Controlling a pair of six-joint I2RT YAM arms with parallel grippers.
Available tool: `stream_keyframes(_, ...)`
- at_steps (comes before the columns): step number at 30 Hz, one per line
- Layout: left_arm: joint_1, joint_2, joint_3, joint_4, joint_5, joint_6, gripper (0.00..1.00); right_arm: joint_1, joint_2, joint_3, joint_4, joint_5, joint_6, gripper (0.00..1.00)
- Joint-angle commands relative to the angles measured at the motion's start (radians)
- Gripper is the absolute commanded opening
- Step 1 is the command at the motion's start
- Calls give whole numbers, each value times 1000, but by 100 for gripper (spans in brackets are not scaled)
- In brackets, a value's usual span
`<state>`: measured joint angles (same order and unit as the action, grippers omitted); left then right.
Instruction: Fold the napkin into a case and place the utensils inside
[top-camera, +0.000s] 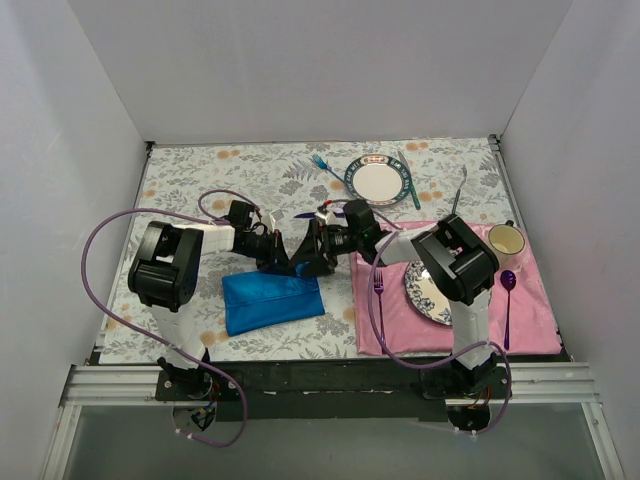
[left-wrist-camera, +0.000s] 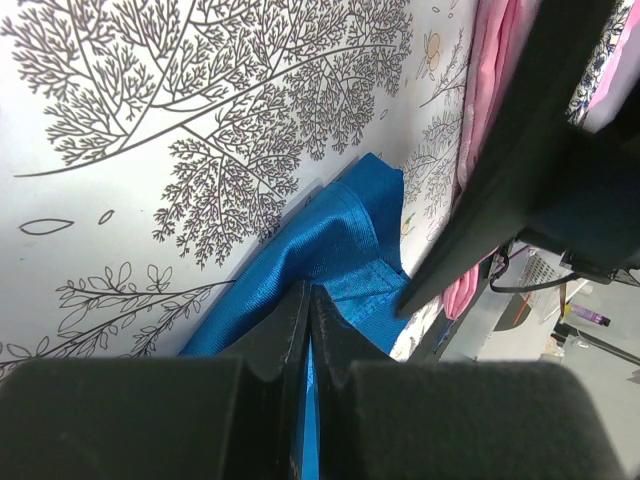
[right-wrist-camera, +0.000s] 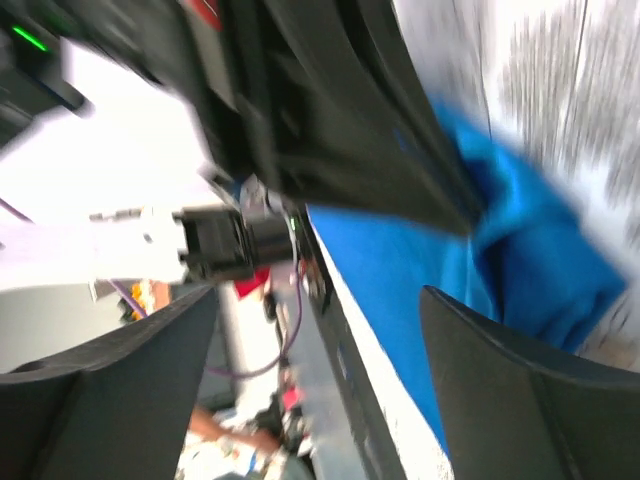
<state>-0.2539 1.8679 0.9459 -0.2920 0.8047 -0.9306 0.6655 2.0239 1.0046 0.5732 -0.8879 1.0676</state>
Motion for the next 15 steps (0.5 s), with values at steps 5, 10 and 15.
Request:
stream_keyframes(5, -10, 24, -49, -50, -174, 65, 0, -41, 2, 124, -19, 113, -32, 54)
stream_keyframes(10, -8, 5, -50, -44, -171, 72, 0, -41, 36, 150, -135, 135, -89, 26)
stream_keyframes(15, -10, -42, -64, -13, -150, 88, 0, -53, 29, 170, -312, 135, -236, 5)
